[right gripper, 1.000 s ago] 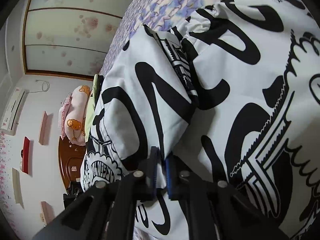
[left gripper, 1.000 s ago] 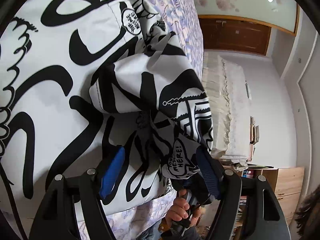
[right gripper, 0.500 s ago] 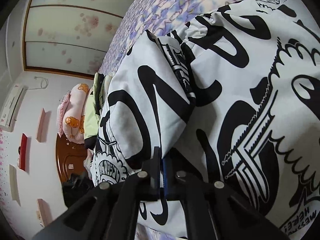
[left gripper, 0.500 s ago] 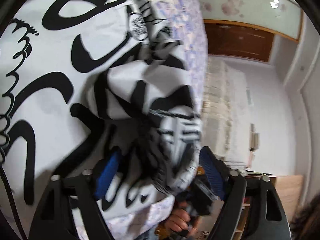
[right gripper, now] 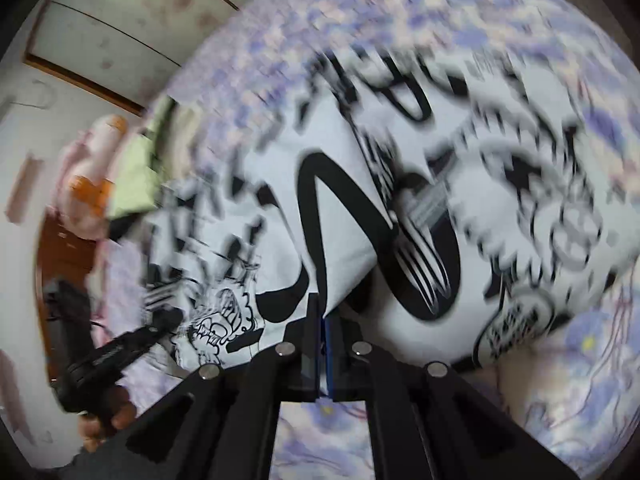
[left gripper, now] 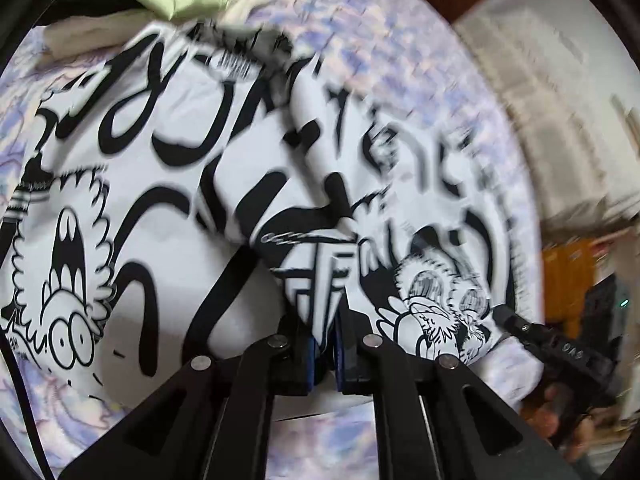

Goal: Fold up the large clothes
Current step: 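Open both grippers and release the folded jacket onto the bed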

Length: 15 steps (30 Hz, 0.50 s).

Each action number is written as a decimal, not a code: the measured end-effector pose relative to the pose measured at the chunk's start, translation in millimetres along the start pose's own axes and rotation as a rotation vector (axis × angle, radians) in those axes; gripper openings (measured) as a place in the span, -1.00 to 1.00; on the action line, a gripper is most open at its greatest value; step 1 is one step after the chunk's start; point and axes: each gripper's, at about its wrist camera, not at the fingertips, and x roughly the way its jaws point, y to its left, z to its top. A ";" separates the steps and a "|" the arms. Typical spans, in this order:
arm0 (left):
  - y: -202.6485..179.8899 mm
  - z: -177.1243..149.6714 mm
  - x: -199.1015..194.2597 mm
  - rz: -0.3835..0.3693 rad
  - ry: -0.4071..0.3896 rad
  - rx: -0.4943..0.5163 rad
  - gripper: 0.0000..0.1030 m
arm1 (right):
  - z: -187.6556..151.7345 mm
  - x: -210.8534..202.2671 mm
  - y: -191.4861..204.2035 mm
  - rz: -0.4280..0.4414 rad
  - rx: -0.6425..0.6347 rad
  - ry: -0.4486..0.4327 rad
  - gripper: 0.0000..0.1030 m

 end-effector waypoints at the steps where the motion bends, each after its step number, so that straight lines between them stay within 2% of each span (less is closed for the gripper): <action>1: 2.9 -5.2 9.9 0.022 0.014 0.003 -0.87 | -3.8 10.1 -4.2 -0.019 0.012 0.016 -0.99; 3: 2.2 -12.6 23.6 0.040 0.028 -0.003 -0.82 | -8.1 26.5 -5.4 -0.054 0.005 0.019 -0.98; 6: 3.9 -9.8 28.6 0.058 0.025 0.010 -0.77 | -9.6 36.8 10.7 -0.141 -0.102 0.002 -0.98; 7: 3.1 -10.3 26.0 0.068 0.026 0.020 -0.69 | -10.8 35.0 14.4 -0.153 -0.119 0.002 -0.94; 9: 2.2 -14.2 20.4 0.111 0.039 0.047 -0.34 | -9.2 27.0 20.6 -0.178 -0.141 0.011 -0.83; 11: 0.9 -21.0 9.1 0.152 0.046 0.062 -0.14 | -9.0 15.8 22.7 -0.202 -0.147 0.007 -0.72; 13: 2.1 -29.2 -6.9 0.189 0.030 0.069 -0.09 | -10.7 -2.0 27.1 -0.214 -0.161 -0.021 -0.68; 15: -1.0 -36.1 -28.6 0.214 -0.019 0.070 -0.09 | -12.8 -16.1 35.0 -0.225 -0.195 -0.057 -0.68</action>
